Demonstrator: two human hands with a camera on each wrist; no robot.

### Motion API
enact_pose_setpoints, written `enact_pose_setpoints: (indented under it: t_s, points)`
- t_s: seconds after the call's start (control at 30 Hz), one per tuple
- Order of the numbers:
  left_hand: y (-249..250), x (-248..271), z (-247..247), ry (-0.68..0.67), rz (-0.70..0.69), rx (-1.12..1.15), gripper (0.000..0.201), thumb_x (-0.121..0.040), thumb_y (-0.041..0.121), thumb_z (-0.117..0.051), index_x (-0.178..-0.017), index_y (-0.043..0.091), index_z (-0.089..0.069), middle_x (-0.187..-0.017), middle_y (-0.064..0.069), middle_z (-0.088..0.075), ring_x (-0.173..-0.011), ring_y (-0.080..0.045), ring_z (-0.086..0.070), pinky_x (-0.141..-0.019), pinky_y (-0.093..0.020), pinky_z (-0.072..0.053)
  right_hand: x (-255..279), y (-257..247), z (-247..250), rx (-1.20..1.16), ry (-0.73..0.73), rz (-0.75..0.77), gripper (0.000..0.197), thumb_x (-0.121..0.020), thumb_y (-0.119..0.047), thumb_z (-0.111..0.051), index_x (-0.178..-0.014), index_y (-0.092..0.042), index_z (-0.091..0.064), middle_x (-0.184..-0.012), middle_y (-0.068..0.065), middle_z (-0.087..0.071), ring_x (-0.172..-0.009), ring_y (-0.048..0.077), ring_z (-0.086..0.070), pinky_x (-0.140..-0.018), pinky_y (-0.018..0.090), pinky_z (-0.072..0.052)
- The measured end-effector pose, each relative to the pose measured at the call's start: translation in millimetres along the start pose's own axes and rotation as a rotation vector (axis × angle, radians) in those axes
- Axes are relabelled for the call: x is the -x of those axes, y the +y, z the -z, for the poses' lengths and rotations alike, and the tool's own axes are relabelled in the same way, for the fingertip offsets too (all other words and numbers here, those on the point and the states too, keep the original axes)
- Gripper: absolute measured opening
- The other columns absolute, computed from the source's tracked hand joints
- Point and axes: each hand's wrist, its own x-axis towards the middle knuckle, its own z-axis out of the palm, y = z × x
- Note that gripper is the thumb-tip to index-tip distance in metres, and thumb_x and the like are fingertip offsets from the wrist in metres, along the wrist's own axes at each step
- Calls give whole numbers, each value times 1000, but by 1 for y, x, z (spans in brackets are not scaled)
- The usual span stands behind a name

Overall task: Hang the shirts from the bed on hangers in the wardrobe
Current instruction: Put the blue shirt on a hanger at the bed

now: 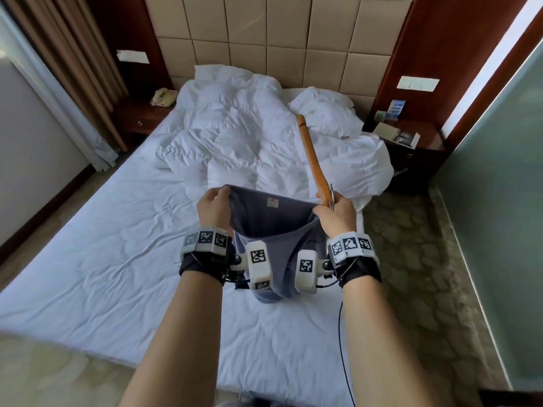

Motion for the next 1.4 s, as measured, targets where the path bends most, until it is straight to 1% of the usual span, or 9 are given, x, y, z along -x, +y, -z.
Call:
enact_pose_setpoints:
  t_s: [0.17,0.37,0.53,0.77,0.9,1.1,1.2,1.3,1.4]
  points:
    - [-3,21,-6,50,81,150,16,-87,16,-64,-71,16,-67,-67,-8,-57,-70,-24,-53,-65,-35,-42,3,10,7,-8,-83,33,23,-78,-7,-72,-70,-20,-55,-72,3,-58,-73,25,-56,-70,31,-44]
    - [-2,32,-11,50,149,247,11,-95,13,-59,-84,12,-60,-76,-5,-57,-66,-18,-56,-60,-29,-48,11,13,17,-179,-5,117,31,-79,-20,-76,-104,-18,-57,-87,-3,-66,-82,20,-64,-80,36,-54]
    - [2,41,-17,73,125,269,15,-93,5,-58,-80,2,-62,-67,-11,-52,-59,-19,-54,-43,-19,-45,5,16,29,-222,22,112,16,-83,-30,-78,-87,-23,-64,-86,2,-71,-87,24,-68,-89,44,-54]
    - [5,36,-20,113,101,328,10,-94,10,-60,-85,9,-65,-76,-9,-62,-81,-28,-62,-67,-33,-52,6,8,32,-424,-56,97,19,-86,-31,-77,-78,-16,-68,-71,2,-67,-71,13,-63,-81,30,-53]
    - [12,34,-19,130,90,367,14,-96,13,-59,-84,15,-66,-80,-6,-63,-82,-24,-62,-71,-34,-53,6,-2,32,-532,20,-21,53,-88,-51,-67,-76,1,-67,-68,13,-67,-61,12,-63,-62,15,-52]
    - [21,29,-17,214,60,481,9,-98,11,-56,-99,14,-64,-86,-1,-64,-82,-14,-62,-95,-40,-53,4,-6,36,-488,74,-82,47,-86,-46,-63,-59,-9,-69,-63,18,-70,-56,22,-64,-70,37,-51]
    - [26,29,-19,263,43,500,15,-97,11,-56,-88,17,-67,-90,-4,-68,-88,-17,-66,-99,-43,-52,3,-8,40,-486,54,-60,42,-85,-38,-63,-61,-4,-69,-60,19,-68,-51,24,-61,-62,34,-48]
    - [30,27,-20,280,26,531,15,-96,14,-60,-106,11,-71,-103,-9,-71,-100,-23,-67,-97,-41,-53,0,-9,43,-471,38,-48,42,-85,-37,-62,-58,-6,-69,-58,18,-68,-50,24,-60,-60,32,-47]
    - [34,25,-22,280,-23,577,21,-95,11,-62,-114,2,-67,-88,-6,-65,-81,-17,-63,-75,-26,-56,-4,-11,47,-468,29,-45,39,-85,-34,-63,-60,-6,-69,-56,14,-67,-49,23,-59,-56,30,-46]
